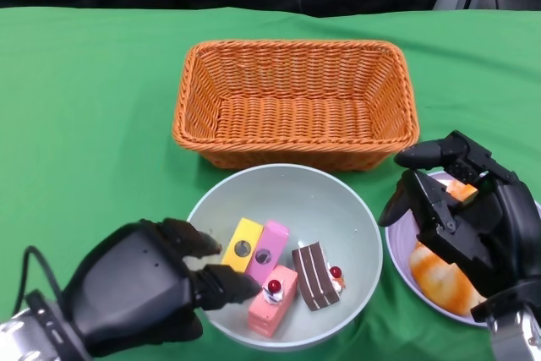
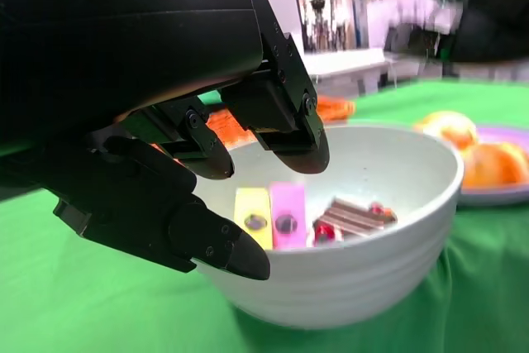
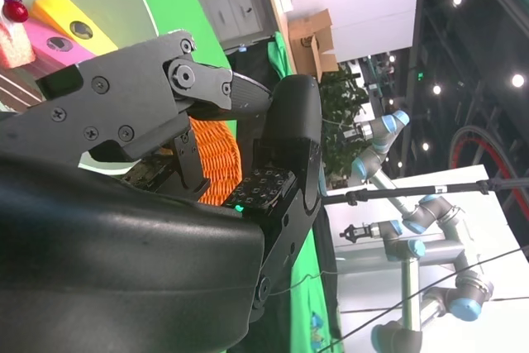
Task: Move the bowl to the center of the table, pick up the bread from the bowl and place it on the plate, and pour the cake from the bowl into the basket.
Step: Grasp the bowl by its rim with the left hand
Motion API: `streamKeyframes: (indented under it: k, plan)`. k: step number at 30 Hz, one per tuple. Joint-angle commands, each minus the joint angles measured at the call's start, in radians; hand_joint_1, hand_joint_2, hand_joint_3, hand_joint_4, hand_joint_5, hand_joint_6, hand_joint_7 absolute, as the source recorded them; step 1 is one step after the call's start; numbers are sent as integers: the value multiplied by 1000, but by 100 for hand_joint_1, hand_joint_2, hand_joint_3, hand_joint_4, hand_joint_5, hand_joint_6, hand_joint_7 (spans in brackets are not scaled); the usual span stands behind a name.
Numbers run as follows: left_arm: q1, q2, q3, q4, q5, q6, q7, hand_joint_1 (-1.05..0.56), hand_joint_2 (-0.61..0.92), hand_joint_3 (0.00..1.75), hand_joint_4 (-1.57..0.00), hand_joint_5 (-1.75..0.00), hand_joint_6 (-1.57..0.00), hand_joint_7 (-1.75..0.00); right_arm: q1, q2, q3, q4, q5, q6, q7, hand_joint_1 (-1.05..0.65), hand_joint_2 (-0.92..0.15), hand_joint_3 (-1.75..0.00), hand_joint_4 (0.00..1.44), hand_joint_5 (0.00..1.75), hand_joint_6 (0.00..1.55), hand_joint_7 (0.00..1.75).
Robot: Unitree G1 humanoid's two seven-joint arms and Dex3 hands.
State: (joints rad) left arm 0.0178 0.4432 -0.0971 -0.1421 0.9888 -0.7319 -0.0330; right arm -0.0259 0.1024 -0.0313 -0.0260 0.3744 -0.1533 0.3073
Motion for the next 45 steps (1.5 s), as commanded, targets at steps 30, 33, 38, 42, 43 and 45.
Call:
streamKeyframes:
  k: [30,33,38,42,43,45]
  plan:
    - [-128,55,-294,155,58,248,51,-42,88,0,-85,-1,-84,0,19,1,12,7,-10,-50,9,-9,-70,-74,80,151,82,107]
    - [-168,37,-317,270,51,178,227,-38,88,0,-94,-5,-93,-4,21,3,14,10,-25,-63,4,-11,-70,-73,80,151,81,106]
    - [-257,22,-342,480,19,74,403,-27,83,0,-110,-47,-119,-9,19,6,14,26,-31,-81,12,-12,-70,-72,79,152,81,107]
    - [-287,26,-340,580,-47,13,432,-15,90,4,-75,-152,-97,-81,20,9,15,26,-32,-81,11,-11,-68,-77,78,155,80,110]
    - [-287,31,-336,591,-71,-2,423,-13,91,11,-70,-164,-81,-116,19,7,14,26,-33,-79,11,-10,-68,-80,78,156,80,110]
    - [-282,43,-327,595,-114,-22,400,-13,92,23,-67,-172,-69,-147,19,7,12,28,-35,-80,9,-8,-66,-86,78,157,79,112]
